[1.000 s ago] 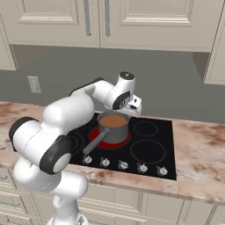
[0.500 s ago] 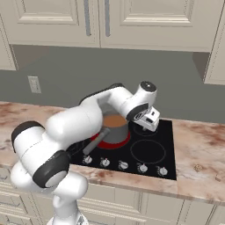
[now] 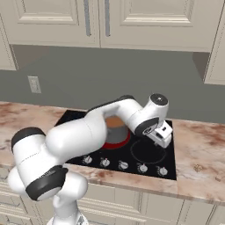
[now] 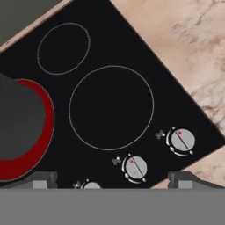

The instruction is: Pick up the sugar cube(s) and place them in the saucepan with hot chocolate.

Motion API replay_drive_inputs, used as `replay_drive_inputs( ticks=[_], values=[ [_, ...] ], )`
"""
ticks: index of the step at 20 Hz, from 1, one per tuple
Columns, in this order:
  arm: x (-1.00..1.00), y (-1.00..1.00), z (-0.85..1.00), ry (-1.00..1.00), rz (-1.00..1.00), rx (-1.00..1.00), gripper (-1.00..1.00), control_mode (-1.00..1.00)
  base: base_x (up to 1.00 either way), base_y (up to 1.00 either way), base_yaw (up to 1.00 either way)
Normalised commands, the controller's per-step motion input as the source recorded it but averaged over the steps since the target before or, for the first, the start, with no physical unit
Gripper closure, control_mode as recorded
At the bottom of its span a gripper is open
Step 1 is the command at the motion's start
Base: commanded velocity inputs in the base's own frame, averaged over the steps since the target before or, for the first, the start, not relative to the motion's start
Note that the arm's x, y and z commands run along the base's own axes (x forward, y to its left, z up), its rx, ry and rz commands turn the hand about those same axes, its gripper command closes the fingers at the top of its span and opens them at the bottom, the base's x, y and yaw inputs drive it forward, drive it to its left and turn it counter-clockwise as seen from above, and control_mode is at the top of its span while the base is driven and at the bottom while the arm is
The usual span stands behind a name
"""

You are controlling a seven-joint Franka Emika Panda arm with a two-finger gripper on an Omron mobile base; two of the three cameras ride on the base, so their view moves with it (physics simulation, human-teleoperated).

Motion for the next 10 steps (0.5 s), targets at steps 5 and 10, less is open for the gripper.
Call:
replay_drive_inputs(
  ticks=[5,10],
  values=[
    [-0.43,-0.59,-0.32,0.00,-0.19,0.00,-1.00,-1.00,0.00,0.00,0.00],
    [-0.08,-0.67,-0.31,0.00,-0.13,-0.03,-1.00,-1.00,0.00,0.00,0.00]
  ],
)
